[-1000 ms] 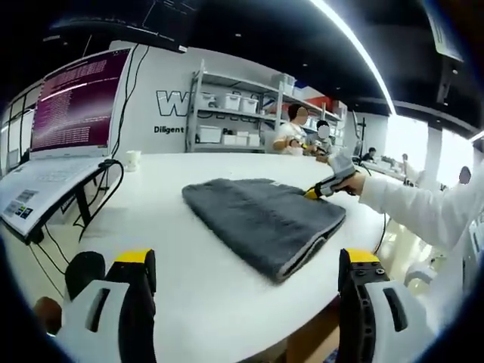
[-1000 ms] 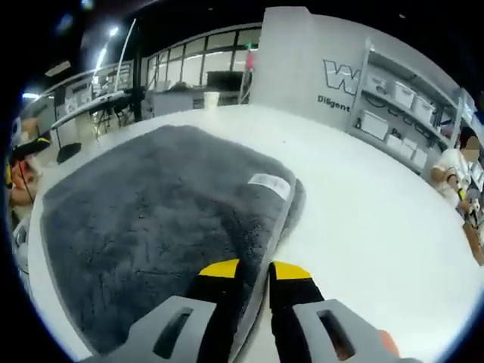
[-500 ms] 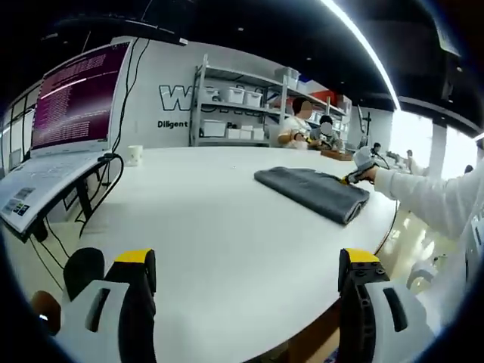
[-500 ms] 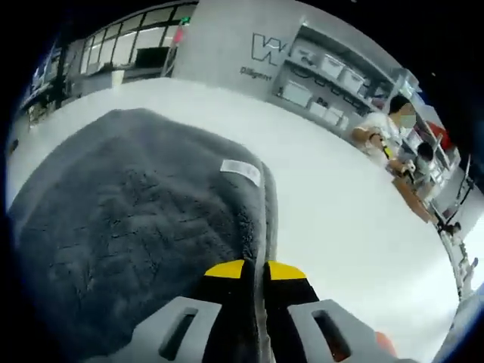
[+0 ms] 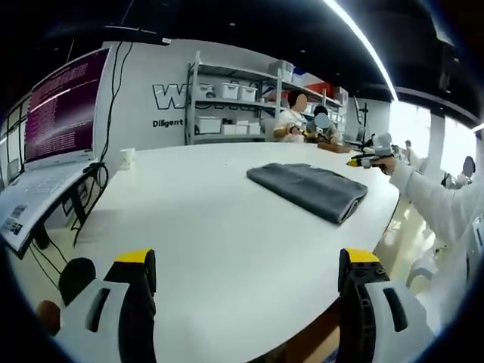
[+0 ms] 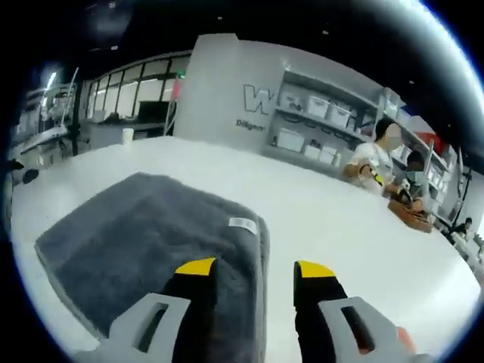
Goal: Open the folded towel by lifting each exposed corner and separating the folded layers until the towel lies flat within the target outline without major curled edges
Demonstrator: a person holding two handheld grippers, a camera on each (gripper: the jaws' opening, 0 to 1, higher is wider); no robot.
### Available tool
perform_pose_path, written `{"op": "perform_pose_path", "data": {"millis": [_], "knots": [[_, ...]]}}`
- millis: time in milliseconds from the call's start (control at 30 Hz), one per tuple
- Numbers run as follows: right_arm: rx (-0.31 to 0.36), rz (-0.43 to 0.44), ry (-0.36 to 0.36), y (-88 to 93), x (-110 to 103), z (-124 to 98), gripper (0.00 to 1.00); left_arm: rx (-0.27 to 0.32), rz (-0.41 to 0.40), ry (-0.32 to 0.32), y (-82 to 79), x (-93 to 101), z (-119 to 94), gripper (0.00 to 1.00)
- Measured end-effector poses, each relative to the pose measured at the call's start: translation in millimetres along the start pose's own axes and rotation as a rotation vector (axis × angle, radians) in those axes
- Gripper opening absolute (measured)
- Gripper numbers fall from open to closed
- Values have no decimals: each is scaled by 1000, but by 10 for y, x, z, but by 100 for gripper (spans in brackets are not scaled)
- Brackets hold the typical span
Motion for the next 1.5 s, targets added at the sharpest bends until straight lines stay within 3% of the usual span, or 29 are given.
{"op": "perform_pose_path", "data": {"millis": [167, 300, 400, 567, 700, 833, 933, 1067, 1167, 1333, 1500], "knots": [[53, 17, -19, -114, -236, -475, 66, -8, 13, 27, -46, 188, 140, 100], [56, 93, -55, -86, -497, -887, 86, -20, 34, 60, -83, 399, 251, 100], [77, 100, -76, -48, -654, -1080, 88, -31, 50, 79, -115, 532, 322, 100], [2, 103, -111, 131, -914, -1336, 100, -51, 89, 104, -174, 764, 436, 100], [-33, 128, -180, 244, -1014, -1449, 99, -69, 116, 137, -219, 955, 560, 100], [-37, 106, -206, 290, -1053, -1564, 99, -79, 223, 219, -390, 1365, 836, 100], [-49, 63, -186, 237, -1023, -1697, 99, -65, 268, 292, -515, 1698, 1059, 100], [47, 119, -239, 172, -1037, -1860, 99, -1, 335, 390, -700, 2307, 1548, 100], [45, 125, -245, 175, -989, -1979, 99, -8, 392, 455, -752, 2738, 1914, 100], [59, 128, -184, 191, -857, -2151, 99, -6, 432, 491, -777, 3379, 2505, 93], [72, 138, -146, 232, -739, -2277, 99, -13, 485, 497, -747, 3810, 2896, 87]]}}
Point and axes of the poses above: the point that each gripper's makers call its tool centre point, and the gripper's own axes: z roughly forward along the fingers, x roughly to its right, y roughly out of its underside, the point moved 9 cm from there along -z, roughly backward along the fingers, and after that the axes turned 2 degrees about -y, right-handed, at the moved point
